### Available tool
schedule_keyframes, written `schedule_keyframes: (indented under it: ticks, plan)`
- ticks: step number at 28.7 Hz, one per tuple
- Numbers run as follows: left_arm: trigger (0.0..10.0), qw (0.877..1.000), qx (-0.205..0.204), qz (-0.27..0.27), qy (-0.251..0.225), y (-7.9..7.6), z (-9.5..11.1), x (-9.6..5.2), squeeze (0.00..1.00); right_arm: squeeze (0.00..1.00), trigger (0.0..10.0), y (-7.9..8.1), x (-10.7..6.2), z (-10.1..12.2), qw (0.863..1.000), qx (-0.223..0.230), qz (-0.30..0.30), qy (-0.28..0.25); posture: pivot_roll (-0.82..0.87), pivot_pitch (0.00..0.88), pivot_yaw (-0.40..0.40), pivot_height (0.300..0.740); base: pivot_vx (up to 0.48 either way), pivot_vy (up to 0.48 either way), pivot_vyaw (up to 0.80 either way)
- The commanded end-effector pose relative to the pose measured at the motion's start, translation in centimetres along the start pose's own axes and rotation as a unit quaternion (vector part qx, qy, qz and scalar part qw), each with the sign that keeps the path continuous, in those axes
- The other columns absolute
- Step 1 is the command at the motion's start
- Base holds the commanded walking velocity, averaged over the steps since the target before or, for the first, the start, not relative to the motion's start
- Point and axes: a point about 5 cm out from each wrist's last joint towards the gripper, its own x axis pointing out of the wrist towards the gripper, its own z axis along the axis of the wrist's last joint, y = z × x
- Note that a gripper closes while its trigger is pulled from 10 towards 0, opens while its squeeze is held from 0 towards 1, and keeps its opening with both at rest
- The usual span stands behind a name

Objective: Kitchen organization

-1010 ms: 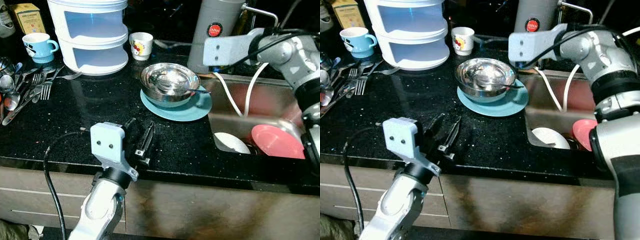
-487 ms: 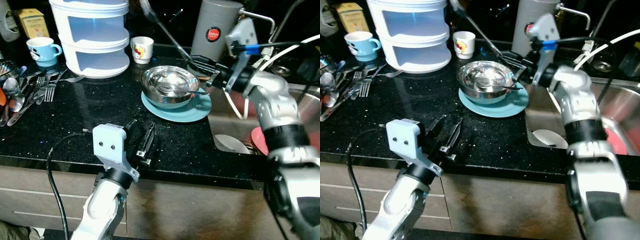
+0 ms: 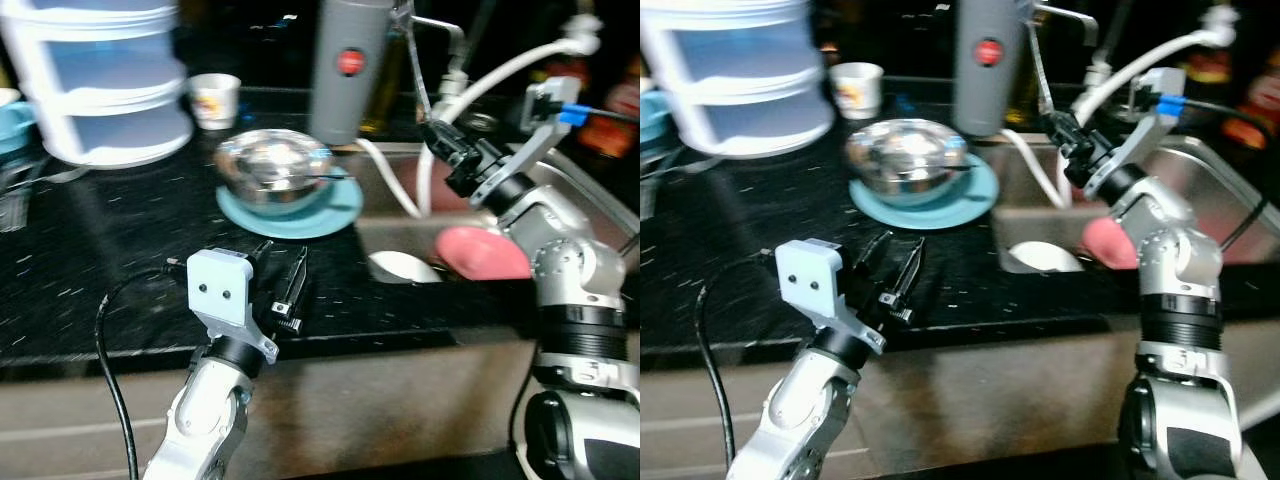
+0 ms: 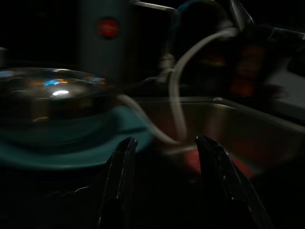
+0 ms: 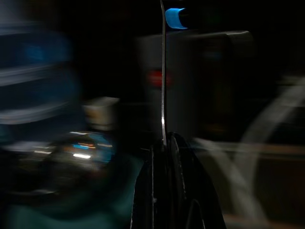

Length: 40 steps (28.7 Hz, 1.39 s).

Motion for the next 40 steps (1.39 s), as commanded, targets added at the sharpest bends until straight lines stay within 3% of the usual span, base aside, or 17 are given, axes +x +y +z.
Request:
schedule_keyframes:
  ticks: [1,2,3,4,6,11,13,16,21,25,29,34,35,36,37,39,40]
  plan:
    - [10.0,1.0,-0.002,0.003,0.002,0.1,-0.1,0.0,0.0,0.0,10.0,0.2,0.0,-0.9,0.999,-0.028,-0.006,0.036,0.14,0.0,-0.072,0.74,0.0,0.0,-0.8]
    - [10.0,1.0,-0.002,0.002,0.002,0.1,-0.1,0.0,0.0,0.0,10.0,-0.2,-0.3,-1.6,0.995,-0.07,-0.02,0.072,0.14,0.0,-0.072,0.74,0.0,0.0,-0.8]
    - [10.0,1.0,-0.002,0.002,0.002,0.1,-0.1,0.0,0.0,0.0,10.0,-0.2,-0.3,-1.6,0.995,-0.07,-0.02,0.072,0.14,0.0,-0.072,0.74,0.0,0.0,-0.8]
    - [10.0,1.0,-0.001,0.002,0.002,0.2,-0.1,0.0,0.0,0.0,10.0,-0.9,-0.6,-2.4,0.985,-0.122,-0.035,0.116,0.13,0.0,-0.072,0.74,0.0,0.0,0.0]
    - [10.0,1.0,-0.001,0.002,0.002,0.2,-0.1,0.0,0.0,0.0,10.0,-0.9,-0.6,-2.4,0.985,-0.122,-0.035,0.116,0.13,0.0,-0.072,0.74,0.0,0.0,0.0]
    - [10.0,1.0,0.001,0.003,-0.001,0.1,-0.1,0.2,0.0,0.0,10.0,-1.0,-2.2,-5.3,0.921,-0.275,-0.018,0.275,0.14,0.0,-0.08,0.74,0.0,0.0,0.0]
    - [10.0,1.0,0.001,0.003,-0.001,0.1,-0.1,0.2,0.0,0.0,10.0,-1.0,-2.2,-5.3,0.921,-0.275,-0.018,0.275,0.14,0.0,-0.08,0.74,0.0,0.0,0.0]
    - [10.0,1.0,0.001,0.005,-0.003,0.0,-0.1,0.3,0.0,0.0,10.0,-0.3,-2.6,-7.2,0.892,-0.313,0.004,0.326,0.14,0.0,-0.084,0.74,0.0,0.0,0.0]
    - [10.0,1.0,0.0,0.005,-0.004,-0.1,0.0,0.4,0.0,0.0,10.0,0.2,-2.3,-8.3,0.881,-0.323,-0.005,0.345,0.14,0.0,-0.087,0.74,0.0,0.0,0.0]
    - [10.0,1.0,-0.004,0.003,-0.002,-0.2,-0.1,0.4,0.0,0.0,10.0,1.7,-1.6,-9.6,0.847,-0.386,0.031,0.364,0.14,0.0,-0.087,0.74,0.0,0.0,0.0]
    - [10.0,1.0,-0.005,0.002,-0.001,-0.1,-0.1,0.4,0.0,0.0,10.0,3.3,-0.7,-10.5,0.831,-0.419,0.052,0.363,0.16,0.0,-0.088,0.74,0.0,0.0,0.0]
    - [10.0,1.0,-0.004,0.002,-0.001,-0.1,-0.1,0.4,0.0,0.0,10.0,3.6,-0.5,-10.8,0.828,-0.423,0.053,0.364,0.16,0.0,-0.088,0.74,0.0,0.0,0.0]
    - [10.0,1.0,-0.004,0.002,-0.001,-0.1,-0.1,0.4,0.0,0.14,10.0,3.7,-0.5,-10.9,0.83,-0.42,0.05,0.364,0.16,0.0,-0.09,0.74,0.0,0.0,0.0]
    - [10.0,1.0,-0.003,0.003,-0.001,-0.1,-0.1,0.4,0.0,1.0,10.0,3.7,-0.2,-10.7,0.84,-0.413,0.03,0.35,0.16,0.0,-0.09,0.74,0.0,0.0,0.0]
    - [10.0,1.0,-0.003,0.003,-0.001,-0.1,-0.1,0.4,0.0,1.0,10.0,3.7,-0.2,-10.7,0.84,-0.413,0.03,0.35,0.16,0.0,-0.09,0.74,0.0,0.0,0.0]
    - [10.0,1.0,-0.002,0.004,0.0,0.0,0.0,0.4,0.0,1.0,10.0,3.5,0.4,-10.1,0.867,-0.386,-0.012,0.316,0.16,0.0,-0.087,0.74,0.0,0.0,0.0]
    - [10.0,1.0,-0.002,0.004,0.0,0.0,0.0,0.4,0.0,1.0,10.0,3.5,0.4,-10.1,0.867,-0.386,-0.012,0.316,0.16,0.0,-0.087,0.74,0.0,0.0,0.0]
